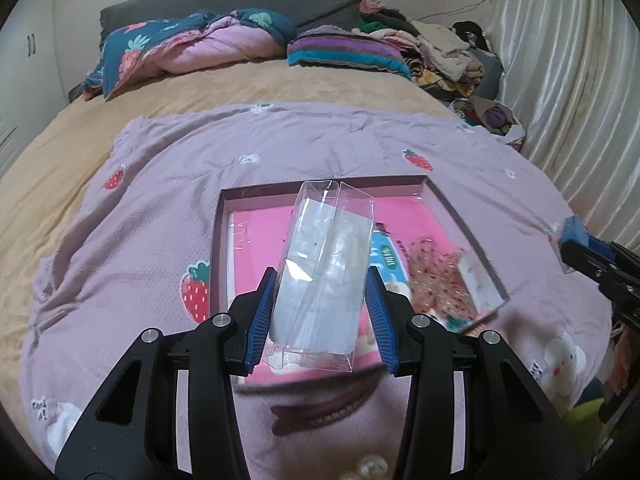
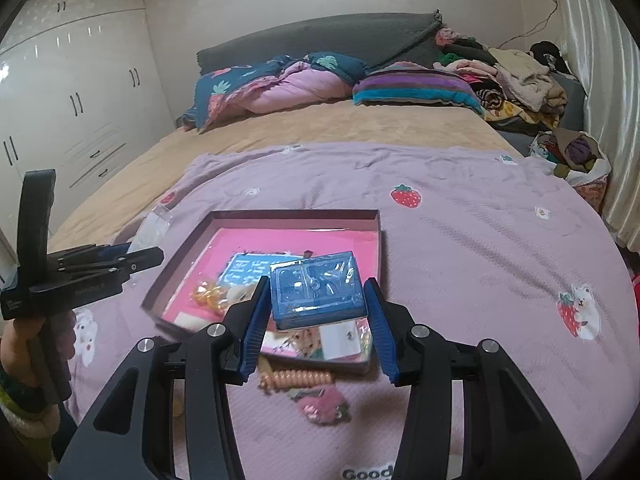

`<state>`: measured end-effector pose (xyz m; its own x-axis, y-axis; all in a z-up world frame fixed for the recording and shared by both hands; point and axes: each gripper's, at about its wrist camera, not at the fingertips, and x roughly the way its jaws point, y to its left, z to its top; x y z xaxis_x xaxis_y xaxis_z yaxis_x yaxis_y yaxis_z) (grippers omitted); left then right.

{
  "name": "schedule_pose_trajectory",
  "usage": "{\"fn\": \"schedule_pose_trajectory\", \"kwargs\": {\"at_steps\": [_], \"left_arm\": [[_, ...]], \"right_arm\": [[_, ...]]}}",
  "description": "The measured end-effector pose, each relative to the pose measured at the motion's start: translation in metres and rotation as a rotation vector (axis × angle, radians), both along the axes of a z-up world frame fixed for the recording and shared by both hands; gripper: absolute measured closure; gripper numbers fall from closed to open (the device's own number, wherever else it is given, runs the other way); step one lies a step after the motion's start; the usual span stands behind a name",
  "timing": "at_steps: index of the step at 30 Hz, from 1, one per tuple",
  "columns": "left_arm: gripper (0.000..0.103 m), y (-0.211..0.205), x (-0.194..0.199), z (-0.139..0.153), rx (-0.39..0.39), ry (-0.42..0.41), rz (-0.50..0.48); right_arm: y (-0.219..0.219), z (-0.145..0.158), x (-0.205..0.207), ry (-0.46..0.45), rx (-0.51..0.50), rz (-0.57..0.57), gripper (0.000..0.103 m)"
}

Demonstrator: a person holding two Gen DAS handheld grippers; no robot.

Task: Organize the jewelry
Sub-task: 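Carry packet and blue box into the pink tray and open both tools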

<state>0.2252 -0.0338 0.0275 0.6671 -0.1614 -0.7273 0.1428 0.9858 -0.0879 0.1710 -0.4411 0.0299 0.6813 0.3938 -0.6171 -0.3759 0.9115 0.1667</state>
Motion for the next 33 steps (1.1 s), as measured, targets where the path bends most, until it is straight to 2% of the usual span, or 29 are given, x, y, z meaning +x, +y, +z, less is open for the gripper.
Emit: {"fn": "schedule_pose_trajectory", "kwargs": {"at_steps": [8,19,30,33], "left_arm": [[0.067,0.007,0.031,-0.029,0.026,0.069,0.031],[0.067,0.018,0.052,-0.059,0.023,0.144,0.054],[0.066,0.027,0.055,-0.070,0.014,0.168,0.068],[0.062,0.028,0.053,-0.069,0.007,0.170,0.069]], "right_arm": [[0.014,-0.021,0.026,0.044,-0.022,0.013,0.058],[0.048,-0.054,0.050,0.118,-0.059,0.065,0.058],[0.072,-0.077,0.052,0.165,-0.087,0.119,0.057],[0.073,-0.079,0.051,0.173,-0.082,0.121,0.057]]}}
